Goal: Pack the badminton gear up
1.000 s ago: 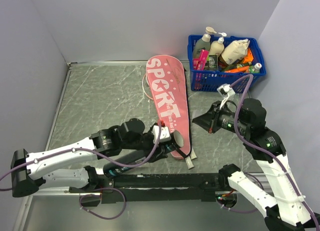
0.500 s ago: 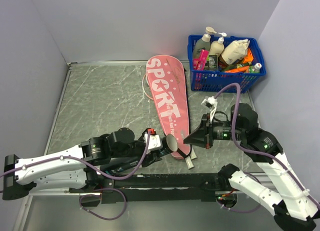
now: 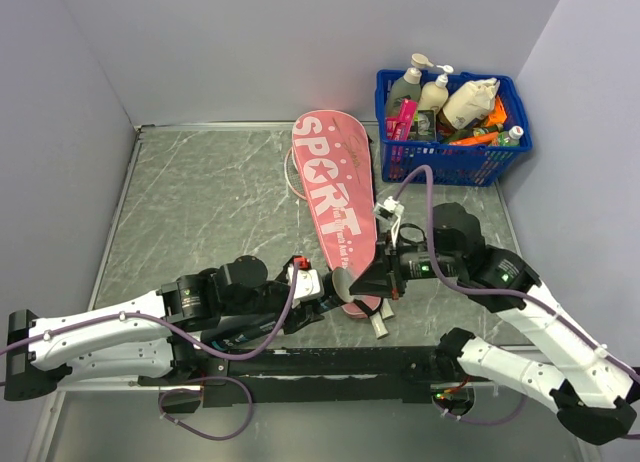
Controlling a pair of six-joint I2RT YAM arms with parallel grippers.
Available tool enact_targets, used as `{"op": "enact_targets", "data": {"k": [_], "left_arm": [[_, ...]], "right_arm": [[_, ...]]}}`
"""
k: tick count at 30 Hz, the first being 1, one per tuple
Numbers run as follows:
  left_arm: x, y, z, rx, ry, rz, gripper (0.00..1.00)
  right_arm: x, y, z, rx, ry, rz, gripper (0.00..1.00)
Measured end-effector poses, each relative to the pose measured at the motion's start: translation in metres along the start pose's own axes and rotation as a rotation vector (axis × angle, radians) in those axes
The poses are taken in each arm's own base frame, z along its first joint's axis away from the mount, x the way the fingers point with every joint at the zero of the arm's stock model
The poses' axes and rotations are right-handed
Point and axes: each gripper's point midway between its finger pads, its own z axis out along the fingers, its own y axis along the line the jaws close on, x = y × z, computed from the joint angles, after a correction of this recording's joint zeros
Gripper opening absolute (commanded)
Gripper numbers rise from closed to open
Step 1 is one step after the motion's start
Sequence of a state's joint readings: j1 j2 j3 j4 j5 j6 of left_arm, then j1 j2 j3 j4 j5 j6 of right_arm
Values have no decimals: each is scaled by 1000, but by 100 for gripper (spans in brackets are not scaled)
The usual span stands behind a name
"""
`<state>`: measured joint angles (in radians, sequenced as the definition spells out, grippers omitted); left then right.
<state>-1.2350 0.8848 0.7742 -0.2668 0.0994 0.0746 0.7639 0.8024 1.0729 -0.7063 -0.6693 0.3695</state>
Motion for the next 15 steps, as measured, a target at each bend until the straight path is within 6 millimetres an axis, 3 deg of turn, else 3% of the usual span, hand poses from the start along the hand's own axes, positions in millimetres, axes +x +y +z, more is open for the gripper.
{"op": "enact_targets", "data": {"k": [15], "left_arm": [[0, -1, 0, 8, 0, 0, 1]], "right_arm": [[-4, 0, 13, -5, 11, -15, 0]]}}
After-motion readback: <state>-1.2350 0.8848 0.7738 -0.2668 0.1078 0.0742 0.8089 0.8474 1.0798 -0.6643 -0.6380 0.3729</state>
